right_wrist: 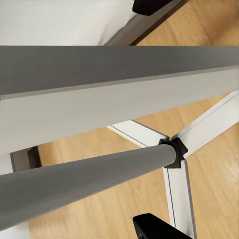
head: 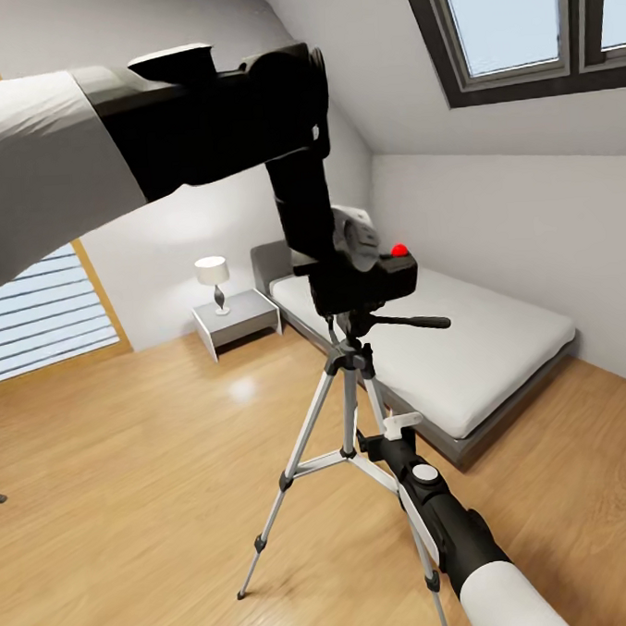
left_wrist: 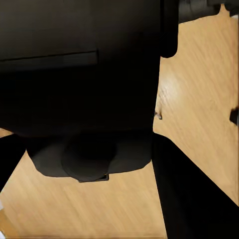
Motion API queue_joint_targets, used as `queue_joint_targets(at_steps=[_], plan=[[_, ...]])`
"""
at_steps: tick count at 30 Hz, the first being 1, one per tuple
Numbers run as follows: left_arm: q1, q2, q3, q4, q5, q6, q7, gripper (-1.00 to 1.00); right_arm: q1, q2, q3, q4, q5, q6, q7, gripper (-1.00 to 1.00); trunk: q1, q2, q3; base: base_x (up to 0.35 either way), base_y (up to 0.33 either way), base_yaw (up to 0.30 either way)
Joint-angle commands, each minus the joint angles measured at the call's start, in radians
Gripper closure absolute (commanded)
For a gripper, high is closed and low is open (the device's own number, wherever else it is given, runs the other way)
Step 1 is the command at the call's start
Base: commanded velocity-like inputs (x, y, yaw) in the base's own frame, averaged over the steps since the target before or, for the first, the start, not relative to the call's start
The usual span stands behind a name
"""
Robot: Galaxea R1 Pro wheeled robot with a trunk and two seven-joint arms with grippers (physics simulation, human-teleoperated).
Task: Attach the digital camera to the camera tripod in the bedroom.
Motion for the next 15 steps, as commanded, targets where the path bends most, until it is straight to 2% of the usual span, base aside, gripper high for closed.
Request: queue_joint_targets(at_steps=[1,5,8,12,15], plan=[[-0.002,0.004,-0.006,-0.004,0.001,0.010,-0.009,1.00,0.000,0.000,0.000,-0.002,0.011,0.007,0.000,-1.00,0.001,-0.002,-0.002,0.000,0.000,0.000],[-0.002,0.022,-0.010,-0.004,-0.001,0.008,-0.016,1.00,0.000,0.000,0.001,-0.002,0.011,0.007,0.000,-1.00,0.001,-0.002,-0.002,0.000,0.000,0.000],[-0.002,0.034,-0.010,0.031,-0.008,0.007,-0.016,1.00,-0.001,0.000,0.001,-0.002,0.011,0.007,0.000,-1.00,0.001,-0.002,-0.002,0.000,0.000,0.000],[-0.002,0.038,-0.007,0.125,-0.021,0.005,-0.008,1.00,-0.001,0.000,0.001,-0.002,0.011,0.007,0.000,-1.00,0.001,-0.002,-0.002,0.000,0.000,0.000],[-0.002,0.030,-0.006,0.209,-0.028,0.005,0.004,1.00,-0.001,0.000,0.001,-0.002,0.011,0.007,0.000,-1.00,0.001,-0.002,-0.002,0.000,0.000,0.000]])
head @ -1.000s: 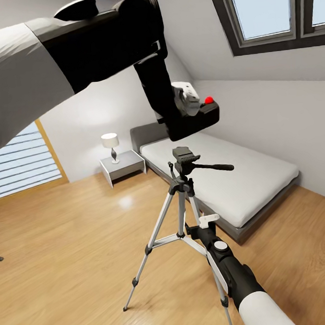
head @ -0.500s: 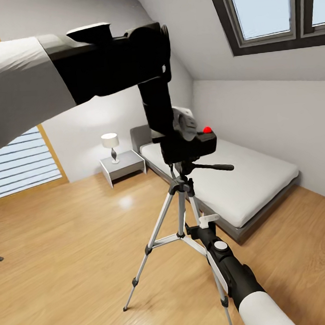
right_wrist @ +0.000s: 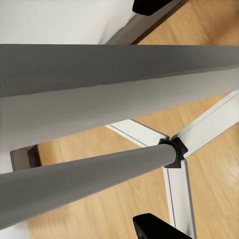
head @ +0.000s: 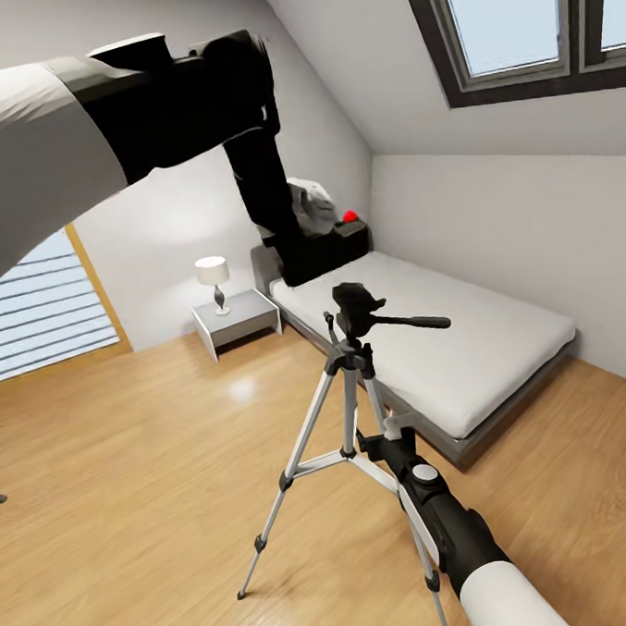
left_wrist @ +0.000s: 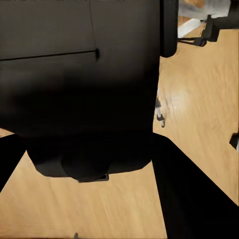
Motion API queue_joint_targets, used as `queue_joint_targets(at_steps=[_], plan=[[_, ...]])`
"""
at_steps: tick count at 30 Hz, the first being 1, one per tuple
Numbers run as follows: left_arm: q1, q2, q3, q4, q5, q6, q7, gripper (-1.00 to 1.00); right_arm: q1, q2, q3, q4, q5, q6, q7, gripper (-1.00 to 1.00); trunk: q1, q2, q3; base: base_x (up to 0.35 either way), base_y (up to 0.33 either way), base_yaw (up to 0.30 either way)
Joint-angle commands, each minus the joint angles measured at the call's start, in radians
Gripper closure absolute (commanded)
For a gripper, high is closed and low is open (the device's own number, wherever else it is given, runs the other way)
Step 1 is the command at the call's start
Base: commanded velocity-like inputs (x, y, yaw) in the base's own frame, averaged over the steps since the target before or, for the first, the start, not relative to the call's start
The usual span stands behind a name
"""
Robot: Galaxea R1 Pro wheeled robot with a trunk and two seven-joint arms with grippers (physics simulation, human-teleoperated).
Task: Attach the digital camera to the camera tripod in the bedroom.
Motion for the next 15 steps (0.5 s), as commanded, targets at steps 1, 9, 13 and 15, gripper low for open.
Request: queue_joint_targets(at_steps=[1,9,13,15], plan=[[-0.002,-0.006,-0.003,0.022,0.004,0.010,0.008,1.00,0.000,0.000,0.000,-0.002,0.011,0.007,0.000,-1.00,0.001,-0.002,-0.002,0.000,0.000,0.000],[-0.003,-0.085,0.005,0.200,0.004,0.014,0.157,1.00,0.000,0.000,0.015,-0.002,0.011,0.007,0.000,-1.00,0.001,-0.002,-0.002,0.000,0.000,0.000],[-0.002,-0.094,0.045,0.215,0.004,0.015,0.168,1.00,0.000,0.000,0.017,-0.002,0.011,0.007,0.000,-1.00,0.001,-0.002,-0.002,0.000,0.000,0.000],[-0.002,-0.097,0.062,0.217,0.004,0.015,0.170,1.00,-0.001,0.000,0.017,-0.002,0.011,0.007,0.000,-1.00,0.001,-0.002,-0.002,0.000,0.000,0.000]])
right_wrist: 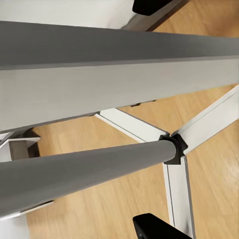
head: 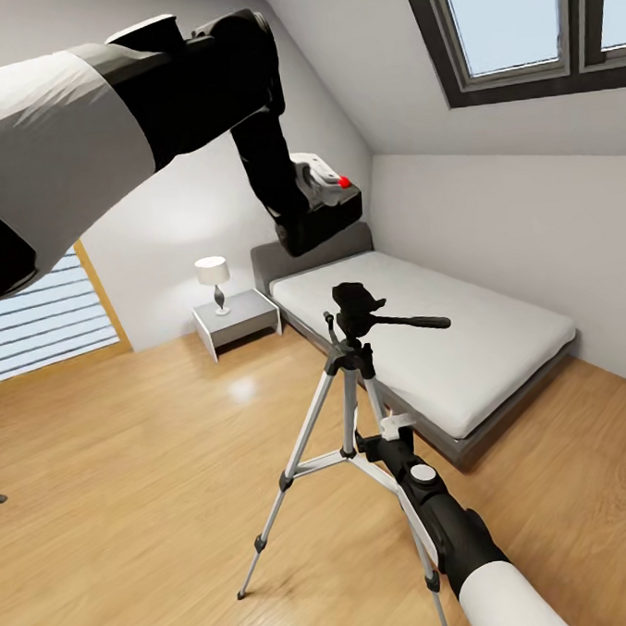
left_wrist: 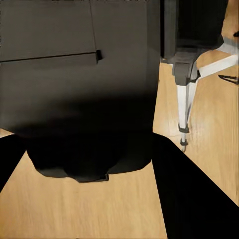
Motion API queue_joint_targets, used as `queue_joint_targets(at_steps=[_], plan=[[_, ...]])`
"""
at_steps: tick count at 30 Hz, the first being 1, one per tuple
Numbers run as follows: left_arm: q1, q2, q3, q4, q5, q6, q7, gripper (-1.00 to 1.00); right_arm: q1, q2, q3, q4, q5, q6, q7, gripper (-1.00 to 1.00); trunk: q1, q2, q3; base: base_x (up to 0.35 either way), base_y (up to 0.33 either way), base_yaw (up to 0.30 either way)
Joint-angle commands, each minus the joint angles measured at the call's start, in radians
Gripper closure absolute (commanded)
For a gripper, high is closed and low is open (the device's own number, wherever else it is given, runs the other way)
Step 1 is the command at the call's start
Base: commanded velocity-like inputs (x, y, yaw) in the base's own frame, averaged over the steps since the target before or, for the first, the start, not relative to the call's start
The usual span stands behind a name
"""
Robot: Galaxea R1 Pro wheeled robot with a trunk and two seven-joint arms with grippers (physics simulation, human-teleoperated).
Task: Attach the digital camera to the camera tripod in the bedroom.
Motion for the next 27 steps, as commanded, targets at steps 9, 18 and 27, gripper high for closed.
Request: queue_joint_targets(at_steps=[9,18,27], plan=[[-0.002,-0.005,0.010,-0.063,0.011,0.012,-0.005,1.00,0.000,0.000,0.000,-0.002,0.011,0.007,0.000,-1.00,0.001,-0.002,-0.002,0.000,0.000,0.000],[0.000,-0.006,0.019,-0.104,0.014,0.013,-0.006,1.00,-0.001,0.000,0.000,-0.002,0.011,0.007,0.000,-1.00,0.001,-0.002,-0.002,0.000,0.000,0.000],[0.001,-0.008,0.019,-0.169,0.017,0.014,-0.005,1.00,0.000,0.000,0.000,-0.002,0.011,0.007,-0.001,-1.00,0.001,-0.002,-0.002,0.000,0.000,0.000]])
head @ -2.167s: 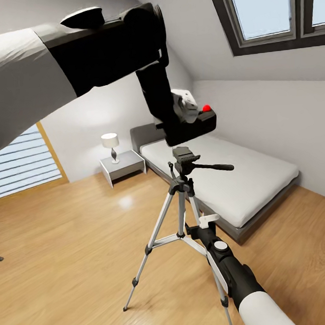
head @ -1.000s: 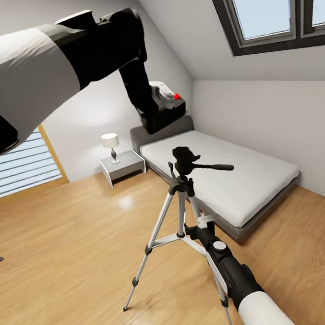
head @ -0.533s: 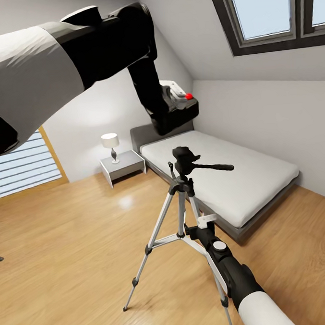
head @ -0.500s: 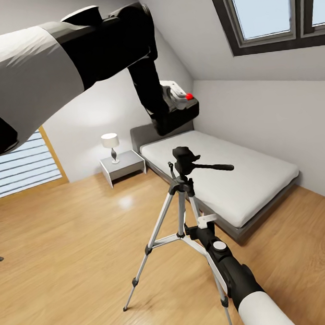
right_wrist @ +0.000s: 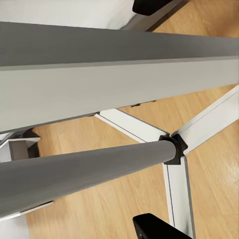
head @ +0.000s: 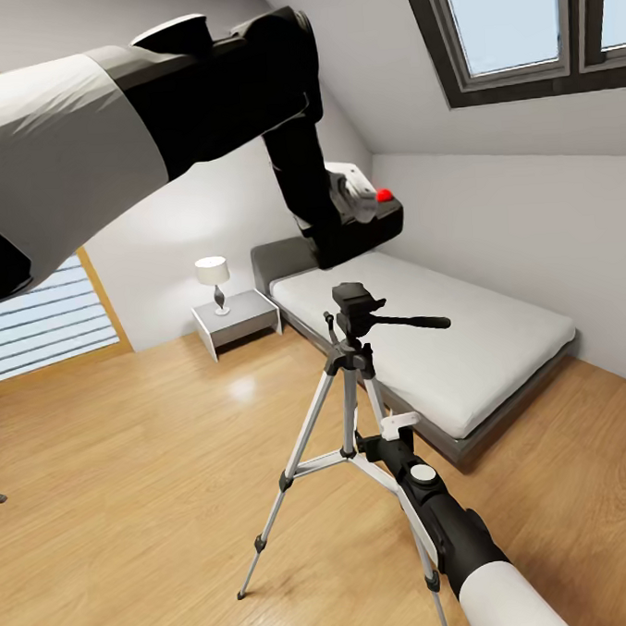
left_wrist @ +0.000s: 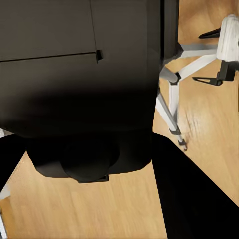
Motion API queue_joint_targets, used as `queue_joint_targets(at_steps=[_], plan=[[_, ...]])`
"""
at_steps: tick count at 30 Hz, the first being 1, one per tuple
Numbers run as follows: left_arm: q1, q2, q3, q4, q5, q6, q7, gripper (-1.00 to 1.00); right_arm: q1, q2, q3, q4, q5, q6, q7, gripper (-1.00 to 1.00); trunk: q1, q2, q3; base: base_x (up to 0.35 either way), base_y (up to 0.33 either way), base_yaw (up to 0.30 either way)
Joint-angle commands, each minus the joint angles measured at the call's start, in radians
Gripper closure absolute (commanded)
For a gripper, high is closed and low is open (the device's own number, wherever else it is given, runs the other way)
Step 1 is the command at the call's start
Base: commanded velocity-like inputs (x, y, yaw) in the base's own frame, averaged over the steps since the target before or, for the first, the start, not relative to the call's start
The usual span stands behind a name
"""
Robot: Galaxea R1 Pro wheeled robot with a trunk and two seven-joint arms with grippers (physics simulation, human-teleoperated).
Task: Attach the digital camera to the camera tripod in the bedroom.
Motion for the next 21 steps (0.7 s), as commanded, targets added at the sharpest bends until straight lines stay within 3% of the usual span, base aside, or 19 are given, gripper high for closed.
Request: queue_joint_targets(at_steps=[1,10,21], plan=[[-0.002,0.000,-0.005,-0.006,0.001,0.006,-0.002,1.00,-0.001,0.000,0.000,-0.002,0.011,0.007,0.000,-1.00,0.001,-0.002,-0.002,0.000,0.000,0.000],[0.001,0.004,-0.012,-0.018,-0.002,0.005,-0.002,1.00,-0.001,0.000,0.000,-0.002,0.011,0.007,0.000,-1.00,0.001,-0.002,-0.002,0.000,0.000,0.000],[0.021,0.004,-0.059,-0.032,-0.002,0.005,-0.002,1.00,0.000,0.000,0.000,-0.002,0.011,0.007,0.000,-1.00,0.001,-0.002,-0.002,0.000,0.000,0.000]])
